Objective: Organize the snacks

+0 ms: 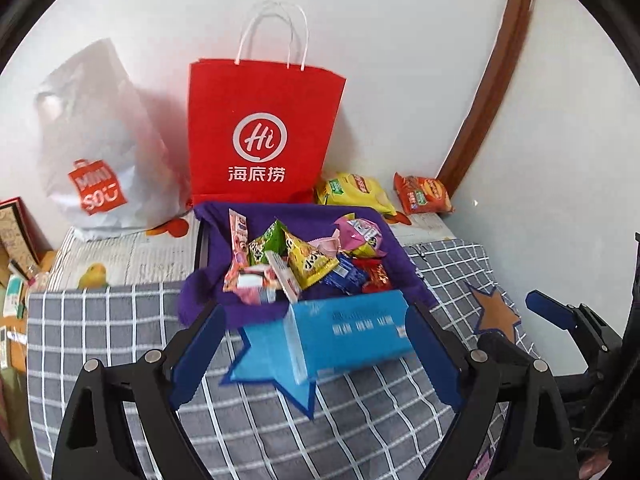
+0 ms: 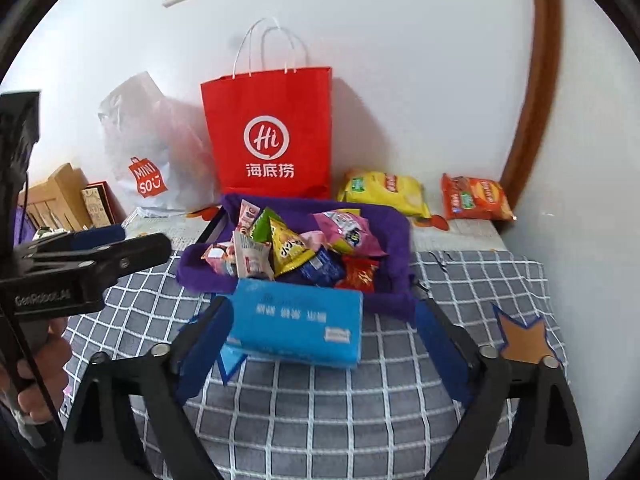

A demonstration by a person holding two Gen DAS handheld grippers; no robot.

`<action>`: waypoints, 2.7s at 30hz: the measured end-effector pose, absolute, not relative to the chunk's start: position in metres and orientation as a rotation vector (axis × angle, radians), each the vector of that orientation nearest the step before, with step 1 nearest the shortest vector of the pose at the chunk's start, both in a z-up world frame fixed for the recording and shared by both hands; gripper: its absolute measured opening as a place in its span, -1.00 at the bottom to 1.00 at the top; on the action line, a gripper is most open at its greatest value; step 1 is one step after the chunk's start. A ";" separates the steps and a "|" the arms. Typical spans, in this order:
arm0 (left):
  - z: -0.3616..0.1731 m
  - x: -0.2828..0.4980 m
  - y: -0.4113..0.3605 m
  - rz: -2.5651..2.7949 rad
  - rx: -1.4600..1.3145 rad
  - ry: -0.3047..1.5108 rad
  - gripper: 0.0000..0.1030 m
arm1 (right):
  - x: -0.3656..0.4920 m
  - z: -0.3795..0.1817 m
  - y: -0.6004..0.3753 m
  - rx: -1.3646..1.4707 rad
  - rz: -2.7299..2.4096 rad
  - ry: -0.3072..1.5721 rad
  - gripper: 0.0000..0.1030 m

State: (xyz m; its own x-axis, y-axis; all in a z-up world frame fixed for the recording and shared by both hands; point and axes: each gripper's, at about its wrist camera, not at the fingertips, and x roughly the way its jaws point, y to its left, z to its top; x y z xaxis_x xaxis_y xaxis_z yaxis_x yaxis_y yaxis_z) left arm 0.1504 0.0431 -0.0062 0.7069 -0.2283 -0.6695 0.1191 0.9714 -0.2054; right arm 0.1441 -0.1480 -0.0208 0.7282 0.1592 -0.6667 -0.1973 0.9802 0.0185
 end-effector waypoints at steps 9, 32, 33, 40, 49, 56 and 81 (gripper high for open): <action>-0.007 0.082 0.026 -0.090 -0.072 0.710 0.76 | 0.081 -0.020 -0.167 -0.048 0.165 0.654 0.98; 0.004 0.022 -0.012 -0.062 -0.041 0.638 0.76 | 0.015 -0.006 -0.192 -0.022 0.169 0.566 0.98; 0.004 0.022 -0.011 -0.059 -0.044 0.639 0.76 | 0.015 -0.007 -0.192 -0.022 0.169 0.567 0.98; 0.004 0.022 -0.008 -0.058 -0.062 0.644 0.76 | 0.015 -0.007 -0.194 -0.017 0.161 0.570 0.98; 0.004 0.022 -0.007 -0.062 -0.067 0.647 0.76 | 0.017 -0.008 -0.201 0.008 0.151 0.578 0.98; 0.005 0.022 -0.006 -0.064 -0.068 0.648 0.76 | 0.016 -0.008 -0.202 0.007 0.151 0.574 0.98; 0.006 0.019 -0.009 -0.074 -0.069 0.648 0.76 | 0.013 -0.005 -0.201 0.000 0.151 0.562 0.98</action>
